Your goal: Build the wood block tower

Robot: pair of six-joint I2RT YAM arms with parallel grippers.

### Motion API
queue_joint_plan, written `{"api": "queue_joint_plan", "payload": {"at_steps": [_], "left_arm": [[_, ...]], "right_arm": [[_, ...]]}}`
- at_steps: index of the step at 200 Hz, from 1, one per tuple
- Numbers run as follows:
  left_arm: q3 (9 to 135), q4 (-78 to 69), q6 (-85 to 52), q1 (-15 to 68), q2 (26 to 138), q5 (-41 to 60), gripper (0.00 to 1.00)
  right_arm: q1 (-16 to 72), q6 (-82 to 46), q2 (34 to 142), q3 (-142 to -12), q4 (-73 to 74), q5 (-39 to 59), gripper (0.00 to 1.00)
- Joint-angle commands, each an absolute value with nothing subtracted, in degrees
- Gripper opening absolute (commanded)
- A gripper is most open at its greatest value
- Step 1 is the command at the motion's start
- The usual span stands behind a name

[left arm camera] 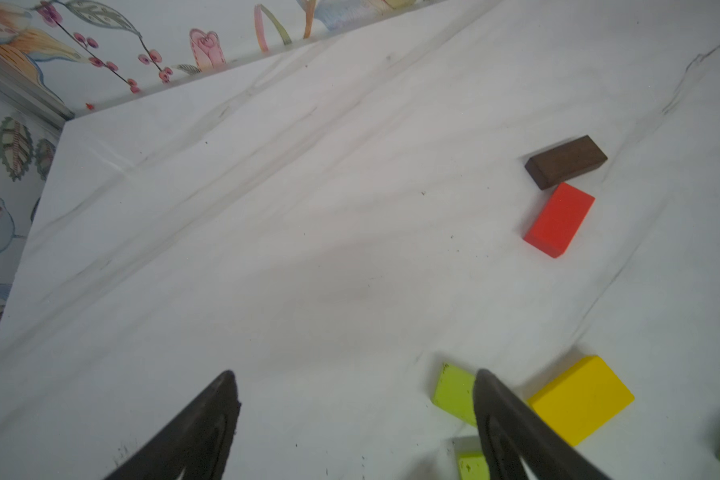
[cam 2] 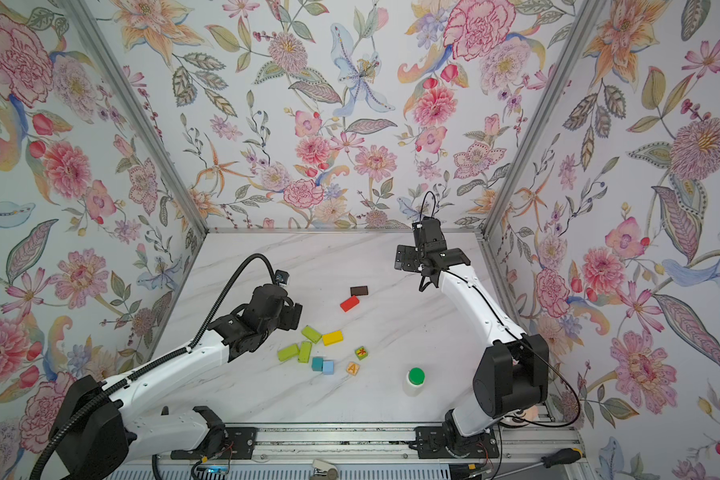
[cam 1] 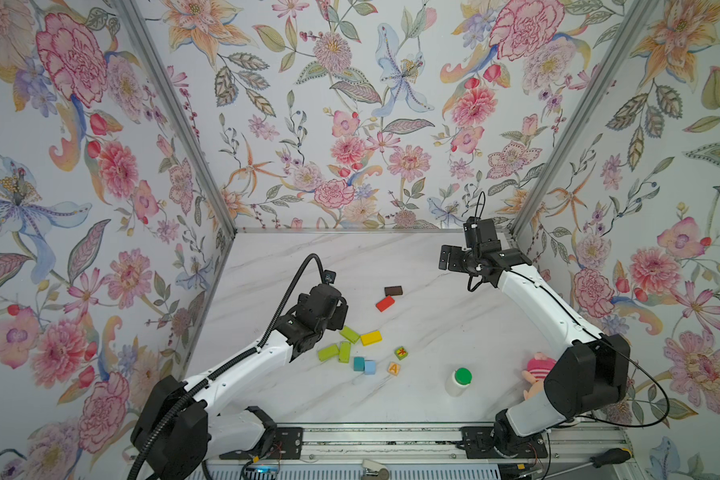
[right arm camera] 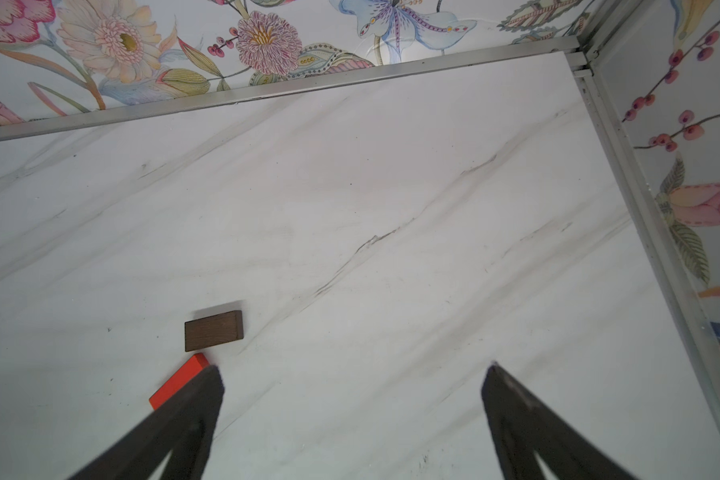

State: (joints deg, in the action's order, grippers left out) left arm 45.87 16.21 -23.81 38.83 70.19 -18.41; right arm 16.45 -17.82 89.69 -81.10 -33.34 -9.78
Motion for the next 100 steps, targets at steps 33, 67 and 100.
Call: {"api": "queue_joint_plan", "payload": {"at_steps": [33,67,100], "left_arm": [[40.19,28.89,-40.15,44.33,64.63,-18.89,0.86],[39.91,33.69,-42.51,46.00,65.82,-19.46,0.85],[38.39,34.28,-43.87,47.22,66.92,-17.28,0.85]], "right_arm": [[16.95,-18.14,88.24,-80.85,-38.09,-7.78,0.99],[16.80,-17.80,87.38,-79.14,-38.25,-7.83,0.99],[16.78,-17.93,86.49,-77.57,-38.28,-7.13,0.99]]}}
